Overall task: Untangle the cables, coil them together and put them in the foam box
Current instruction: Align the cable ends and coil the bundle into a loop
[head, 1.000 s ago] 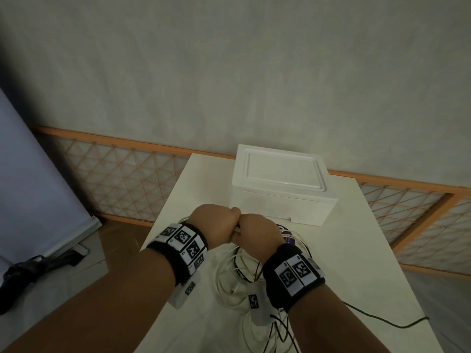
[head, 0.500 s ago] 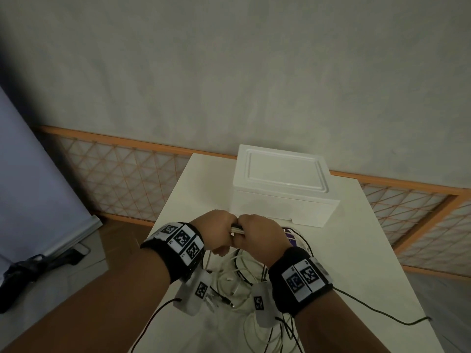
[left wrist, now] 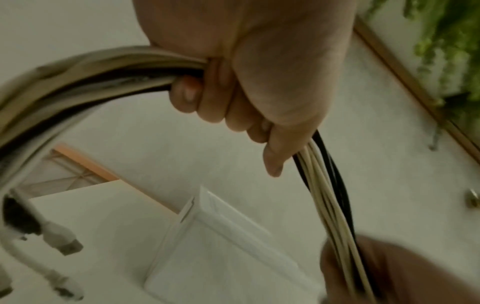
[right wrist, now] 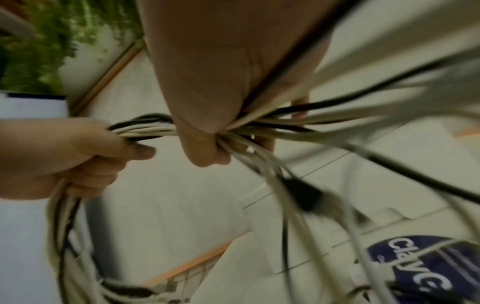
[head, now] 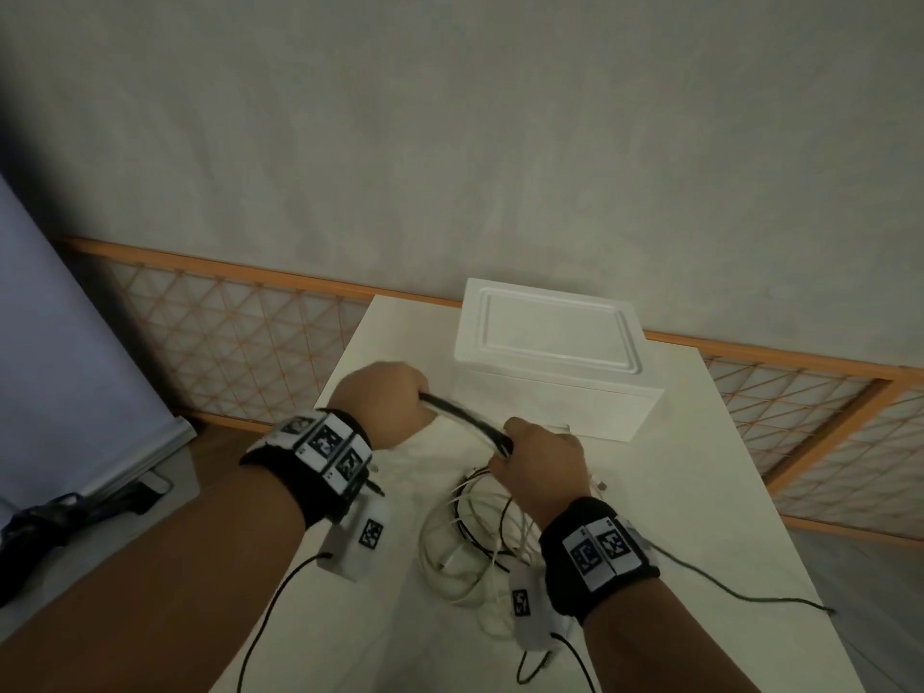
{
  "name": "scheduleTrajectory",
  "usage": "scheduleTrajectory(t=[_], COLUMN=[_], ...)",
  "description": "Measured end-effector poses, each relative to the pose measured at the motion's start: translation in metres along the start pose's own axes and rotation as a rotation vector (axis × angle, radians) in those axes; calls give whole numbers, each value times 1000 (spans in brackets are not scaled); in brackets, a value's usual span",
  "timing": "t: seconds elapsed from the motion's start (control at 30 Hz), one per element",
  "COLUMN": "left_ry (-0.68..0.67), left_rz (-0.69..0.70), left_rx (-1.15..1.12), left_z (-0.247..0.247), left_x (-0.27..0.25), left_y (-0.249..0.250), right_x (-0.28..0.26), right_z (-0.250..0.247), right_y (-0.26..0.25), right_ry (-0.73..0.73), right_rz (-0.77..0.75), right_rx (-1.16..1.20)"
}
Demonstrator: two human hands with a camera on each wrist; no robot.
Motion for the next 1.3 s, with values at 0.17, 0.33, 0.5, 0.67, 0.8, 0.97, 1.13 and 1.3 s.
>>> scheduleTrajectory(t=[0.17,0.33,0.5,0.67,0.8,0.97,1.13,1.3], left_ry=[160,259,357,387,389,511,560,553], left_rz=[9,12,4,23,58,19,-41,-41], left_rx=[-144,-275,-313,-287,-336,-529,-519,-450], left_z=[-29,-48,-68,-69,-71,-97,-115,-116], left_x=[9,22,31,36,34,36,33,28], left_y=[5,16,17,27,41,42,19,15], right_x=[-5,-21,-33,-27,-14,-6,-52,-73], right_z=[9,32,40,1,-42,23,84,85], right_y=[35,61,86,69,35,35,90,126], right_ry=[72,214,29,215,255,-413,-557,-801], right_rz=[232,383,494,219,-64,151,333,464], right_rx=[1,-95,-78,195,711,440,85,-190])
Point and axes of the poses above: each hand's wrist, its own x-axis towards the middle knuckle, its own z-axis out of the palm, y = z × x, the point moved 1 cm from there along x, towards the middle knuckle, and after that the axes turned 12 degrees about -x, right-handed, at the moved point
